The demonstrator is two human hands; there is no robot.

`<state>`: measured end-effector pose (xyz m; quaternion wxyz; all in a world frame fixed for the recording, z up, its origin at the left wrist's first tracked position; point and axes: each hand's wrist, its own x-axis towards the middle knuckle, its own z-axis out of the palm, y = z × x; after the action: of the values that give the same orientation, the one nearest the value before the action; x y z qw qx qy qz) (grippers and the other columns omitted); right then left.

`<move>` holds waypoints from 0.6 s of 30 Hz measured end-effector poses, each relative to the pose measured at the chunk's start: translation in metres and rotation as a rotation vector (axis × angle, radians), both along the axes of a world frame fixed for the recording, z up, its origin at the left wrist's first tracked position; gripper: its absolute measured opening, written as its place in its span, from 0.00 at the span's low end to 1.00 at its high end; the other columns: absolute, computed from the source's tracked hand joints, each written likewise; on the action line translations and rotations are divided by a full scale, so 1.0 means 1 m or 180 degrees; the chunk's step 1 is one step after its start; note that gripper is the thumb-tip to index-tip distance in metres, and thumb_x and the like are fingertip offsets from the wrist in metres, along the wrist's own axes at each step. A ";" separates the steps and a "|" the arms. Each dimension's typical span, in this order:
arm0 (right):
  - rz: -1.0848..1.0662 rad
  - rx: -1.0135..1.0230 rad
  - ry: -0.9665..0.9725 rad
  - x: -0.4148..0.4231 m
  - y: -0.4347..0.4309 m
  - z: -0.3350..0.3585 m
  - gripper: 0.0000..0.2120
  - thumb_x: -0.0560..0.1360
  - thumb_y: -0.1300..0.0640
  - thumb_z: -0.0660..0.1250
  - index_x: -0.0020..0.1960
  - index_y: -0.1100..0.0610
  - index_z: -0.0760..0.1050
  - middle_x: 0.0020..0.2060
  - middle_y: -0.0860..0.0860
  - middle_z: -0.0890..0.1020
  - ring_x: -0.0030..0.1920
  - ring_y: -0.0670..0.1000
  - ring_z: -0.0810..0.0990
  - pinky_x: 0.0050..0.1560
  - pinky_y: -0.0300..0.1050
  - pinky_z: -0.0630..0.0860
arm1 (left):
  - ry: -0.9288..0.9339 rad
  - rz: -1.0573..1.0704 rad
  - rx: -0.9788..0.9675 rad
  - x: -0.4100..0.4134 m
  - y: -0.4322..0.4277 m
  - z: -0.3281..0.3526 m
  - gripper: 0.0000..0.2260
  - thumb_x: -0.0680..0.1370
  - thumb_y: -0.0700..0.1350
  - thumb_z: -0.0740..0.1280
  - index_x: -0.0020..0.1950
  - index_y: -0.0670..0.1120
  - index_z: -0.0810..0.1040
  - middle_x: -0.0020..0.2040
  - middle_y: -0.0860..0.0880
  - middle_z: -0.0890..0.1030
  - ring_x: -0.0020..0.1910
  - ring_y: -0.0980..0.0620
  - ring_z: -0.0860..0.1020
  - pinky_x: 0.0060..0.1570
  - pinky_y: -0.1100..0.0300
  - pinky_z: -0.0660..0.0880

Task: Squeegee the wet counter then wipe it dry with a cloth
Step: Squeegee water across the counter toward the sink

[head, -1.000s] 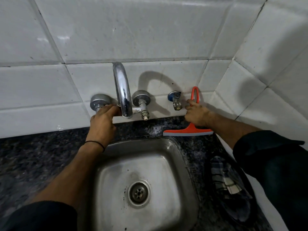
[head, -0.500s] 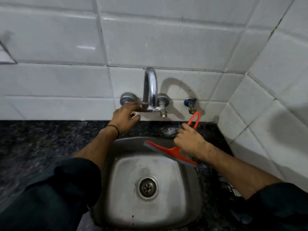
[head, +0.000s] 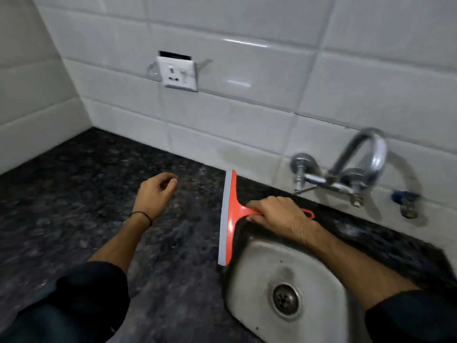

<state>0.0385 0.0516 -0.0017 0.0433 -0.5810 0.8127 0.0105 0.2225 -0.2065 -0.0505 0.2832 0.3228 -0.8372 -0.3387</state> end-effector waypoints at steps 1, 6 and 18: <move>0.0030 -0.0029 0.0008 0.008 -0.022 -0.003 0.14 0.78 0.39 0.59 0.57 0.46 0.73 0.49 0.48 0.83 0.52 0.56 0.81 0.46 0.51 0.75 | -0.0056 0.0162 -0.0003 0.021 -0.014 -0.002 0.09 0.81 0.47 0.64 0.54 0.46 0.82 0.46 0.49 0.84 0.46 0.52 0.80 0.47 0.55 0.79; 0.0013 -0.0065 -0.0296 0.055 -0.141 -0.013 0.14 0.78 0.41 0.59 0.59 0.46 0.73 0.53 0.53 0.82 0.56 0.60 0.80 0.52 0.54 0.74 | -0.0340 0.0959 0.0148 0.115 -0.083 -0.015 0.09 0.81 0.46 0.63 0.56 0.46 0.81 0.48 0.49 0.83 0.46 0.50 0.80 0.48 0.51 0.79; 0.0318 0.0483 -0.0785 0.143 -0.452 -0.039 0.28 0.69 0.61 0.69 0.65 0.65 0.64 0.61 0.63 0.68 0.58 0.65 0.75 0.58 0.55 0.75 | -0.1496 0.1570 0.0043 0.209 -0.283 -0.068 0.17 0.78 0.51 0.62 0.66 0.50 0.75 0.69 0.47 0.73 0.71 0.43 0.66 0.64 0.41 0.70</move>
<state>0.1820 -0.3999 -0.0411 0.1859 -0.6127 0.7681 0.0026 0.4313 -0.4897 -0.1187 0.1537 0.5867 -0.7740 -0.1819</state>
